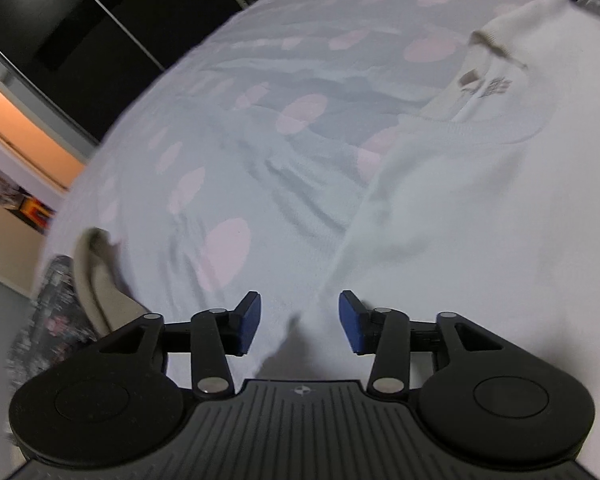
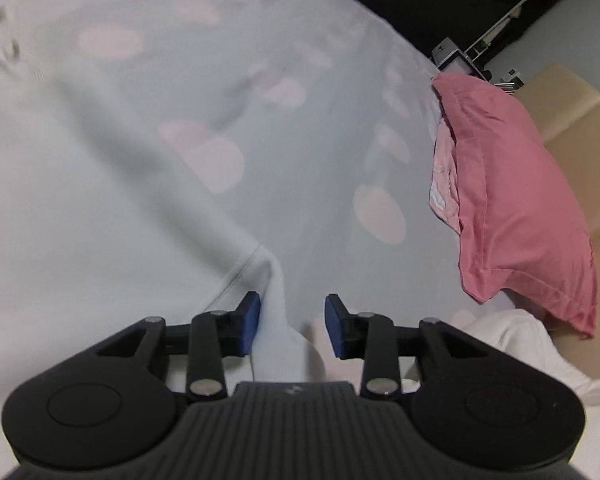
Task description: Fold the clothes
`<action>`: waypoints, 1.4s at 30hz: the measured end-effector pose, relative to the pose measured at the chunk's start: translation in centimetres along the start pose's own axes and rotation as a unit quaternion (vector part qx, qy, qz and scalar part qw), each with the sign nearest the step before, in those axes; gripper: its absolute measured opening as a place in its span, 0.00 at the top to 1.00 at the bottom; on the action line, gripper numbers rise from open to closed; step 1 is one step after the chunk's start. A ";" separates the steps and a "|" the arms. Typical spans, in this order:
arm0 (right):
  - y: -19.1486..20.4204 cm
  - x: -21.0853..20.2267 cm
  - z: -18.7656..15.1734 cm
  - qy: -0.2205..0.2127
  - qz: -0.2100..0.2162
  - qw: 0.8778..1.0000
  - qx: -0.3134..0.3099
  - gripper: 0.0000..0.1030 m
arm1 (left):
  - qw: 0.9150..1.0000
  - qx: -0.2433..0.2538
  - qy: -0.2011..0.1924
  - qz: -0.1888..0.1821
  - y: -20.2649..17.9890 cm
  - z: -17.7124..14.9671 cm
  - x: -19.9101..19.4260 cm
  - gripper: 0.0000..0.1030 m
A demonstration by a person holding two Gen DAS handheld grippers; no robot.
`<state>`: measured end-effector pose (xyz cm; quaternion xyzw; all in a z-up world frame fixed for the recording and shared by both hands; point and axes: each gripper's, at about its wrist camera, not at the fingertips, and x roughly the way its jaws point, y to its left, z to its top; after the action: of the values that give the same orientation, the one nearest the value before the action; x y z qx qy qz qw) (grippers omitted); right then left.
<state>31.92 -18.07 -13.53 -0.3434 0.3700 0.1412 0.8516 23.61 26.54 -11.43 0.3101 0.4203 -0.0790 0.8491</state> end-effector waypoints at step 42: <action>6.4 -16.2 -18.3 0.092 0.396 0.893 0.195 0.55 | 0.993 -0.063 -0.056 -0.085 -5.8 0.8 -5.4 0.86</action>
<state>7.90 -25.84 -13.77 -0.0075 0.5720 0.3593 0.7373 18.41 20.78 -9.66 0.2140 0.4010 -0.1419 0.8794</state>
